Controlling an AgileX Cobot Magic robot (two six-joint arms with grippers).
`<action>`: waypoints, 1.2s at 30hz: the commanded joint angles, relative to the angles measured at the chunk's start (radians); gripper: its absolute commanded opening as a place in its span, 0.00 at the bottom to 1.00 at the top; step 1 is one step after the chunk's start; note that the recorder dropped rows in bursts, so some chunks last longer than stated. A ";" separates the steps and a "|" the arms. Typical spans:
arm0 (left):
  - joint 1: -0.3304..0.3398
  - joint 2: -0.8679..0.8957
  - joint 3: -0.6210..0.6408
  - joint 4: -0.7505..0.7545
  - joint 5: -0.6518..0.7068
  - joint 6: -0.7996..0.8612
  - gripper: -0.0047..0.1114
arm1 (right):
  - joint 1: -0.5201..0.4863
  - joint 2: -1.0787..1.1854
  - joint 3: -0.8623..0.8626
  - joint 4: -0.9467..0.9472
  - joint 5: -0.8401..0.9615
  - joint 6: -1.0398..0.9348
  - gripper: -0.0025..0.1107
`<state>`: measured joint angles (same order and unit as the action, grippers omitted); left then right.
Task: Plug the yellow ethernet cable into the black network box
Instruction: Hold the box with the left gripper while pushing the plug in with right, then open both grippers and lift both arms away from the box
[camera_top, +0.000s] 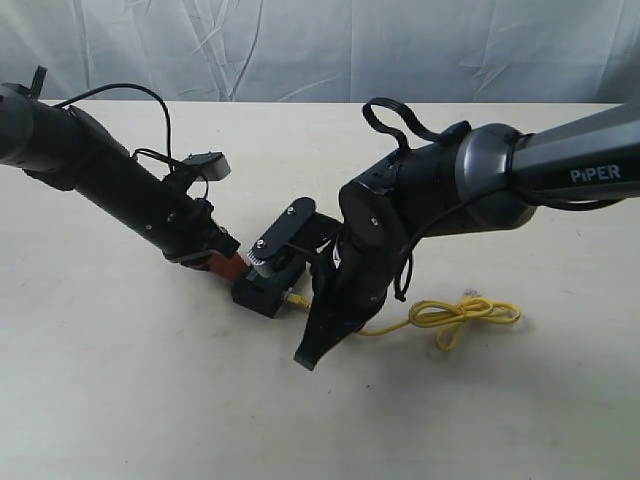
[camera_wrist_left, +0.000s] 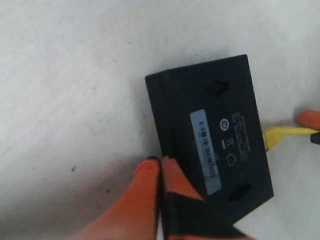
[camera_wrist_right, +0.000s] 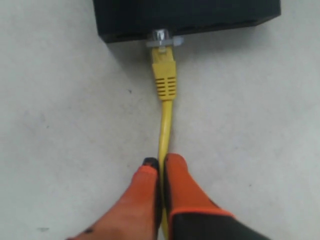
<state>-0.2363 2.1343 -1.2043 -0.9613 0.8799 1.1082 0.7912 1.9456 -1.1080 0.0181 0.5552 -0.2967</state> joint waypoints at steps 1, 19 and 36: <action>-0.005 0.007 -0.001 -0.002 0.051 0.001 0.04 | 0.000 -0.005 -0.005 0.013 -0.065 0.001 0.02; -0.005 0.007 -0.001 0.017 0.044 0.001 0.04 | 0.000 -0.020 -0.005 0.010 -0.043 0.001 0.43; 0.075 -0.079 -0.004 0.074 -0.029 -0.115 0.04 | -0.004 -0.173 -0.005 0.009 -0.003 0.033 0.26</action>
<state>-0.1880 2.1141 -1.2043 -0.9226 0.8831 1.0498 0.7912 1.8077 -1.1098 0.0282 0.5445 -0.2831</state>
